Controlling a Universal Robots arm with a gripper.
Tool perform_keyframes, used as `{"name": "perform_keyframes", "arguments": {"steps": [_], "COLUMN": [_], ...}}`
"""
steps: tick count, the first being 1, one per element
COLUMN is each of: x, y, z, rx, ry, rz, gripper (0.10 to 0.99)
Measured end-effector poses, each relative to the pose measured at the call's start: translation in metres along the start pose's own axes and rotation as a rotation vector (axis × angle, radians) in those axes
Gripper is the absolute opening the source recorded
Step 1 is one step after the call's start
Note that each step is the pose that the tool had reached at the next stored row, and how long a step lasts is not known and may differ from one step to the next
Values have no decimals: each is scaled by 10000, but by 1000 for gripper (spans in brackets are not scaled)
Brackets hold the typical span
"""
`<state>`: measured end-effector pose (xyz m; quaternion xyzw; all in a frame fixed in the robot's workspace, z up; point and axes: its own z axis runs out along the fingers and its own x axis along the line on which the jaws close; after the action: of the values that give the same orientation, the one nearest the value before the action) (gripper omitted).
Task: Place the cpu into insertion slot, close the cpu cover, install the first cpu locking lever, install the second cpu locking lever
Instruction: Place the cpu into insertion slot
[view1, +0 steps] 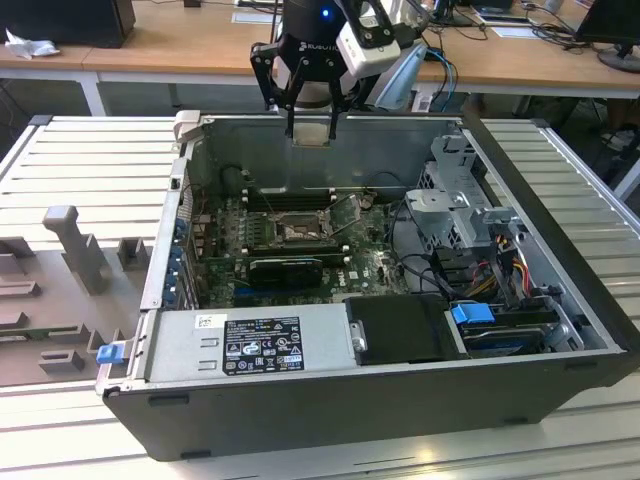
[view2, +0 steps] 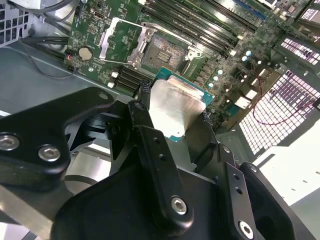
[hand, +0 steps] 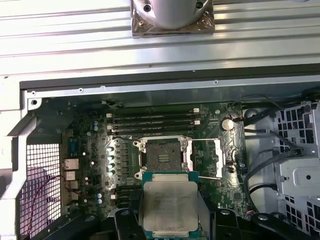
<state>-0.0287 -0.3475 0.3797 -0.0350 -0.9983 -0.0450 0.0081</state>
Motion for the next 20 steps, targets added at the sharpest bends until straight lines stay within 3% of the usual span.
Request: {"name": "perform_keyframes", "arguments": {"steps": [20], "x": [0], "y": [0], "z": [2], "rx": [-2], "ry": [-12], "rz": [134], "gripper": [529]}}
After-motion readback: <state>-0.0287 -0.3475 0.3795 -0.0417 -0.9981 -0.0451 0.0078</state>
